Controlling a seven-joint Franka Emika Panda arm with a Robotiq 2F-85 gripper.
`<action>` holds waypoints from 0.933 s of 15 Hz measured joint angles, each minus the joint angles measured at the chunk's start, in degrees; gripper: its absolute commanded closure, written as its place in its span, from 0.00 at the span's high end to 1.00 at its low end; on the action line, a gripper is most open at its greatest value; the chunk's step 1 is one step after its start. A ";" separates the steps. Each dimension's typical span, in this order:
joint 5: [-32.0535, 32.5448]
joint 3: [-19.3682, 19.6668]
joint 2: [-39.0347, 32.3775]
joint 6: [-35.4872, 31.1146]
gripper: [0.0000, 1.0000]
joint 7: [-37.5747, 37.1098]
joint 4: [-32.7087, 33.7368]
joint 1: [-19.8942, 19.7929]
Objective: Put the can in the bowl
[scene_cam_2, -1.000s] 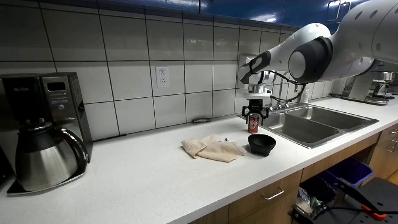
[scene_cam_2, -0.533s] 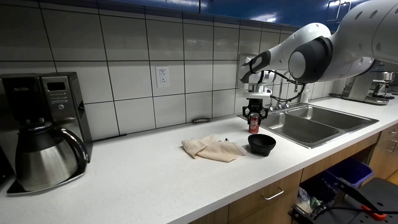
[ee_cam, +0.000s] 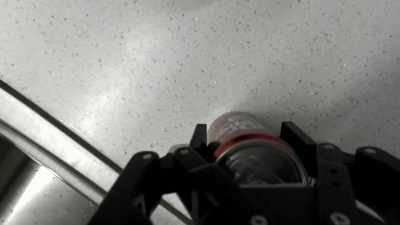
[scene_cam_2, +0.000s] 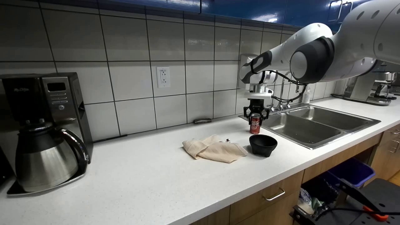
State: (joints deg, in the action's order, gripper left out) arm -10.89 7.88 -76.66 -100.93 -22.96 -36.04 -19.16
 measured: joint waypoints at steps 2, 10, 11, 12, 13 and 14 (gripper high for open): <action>0.00 0.00 0.07 0.00 0.38 0.01 0.00 0.14; 0.00 0.00 1.74 -0.06 0.38 0.28 -0.07 0.71; 0.00 0.00 2.13 -0.08 0.38 0.45 -0.10 0.77; 0.00 0.00 2.59 -0.08 0.38 0.66 -0.22 0.87; 0.00 0.00 3.12 -0.09 0.38 0.98 -0.47 1.00; 0.00 0.00 3.64 -0.11 0.38 1.34 -0.75 1.15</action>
State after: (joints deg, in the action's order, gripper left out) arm -10.89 7.88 -73.02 -101.04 -21.63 -36.79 -18.01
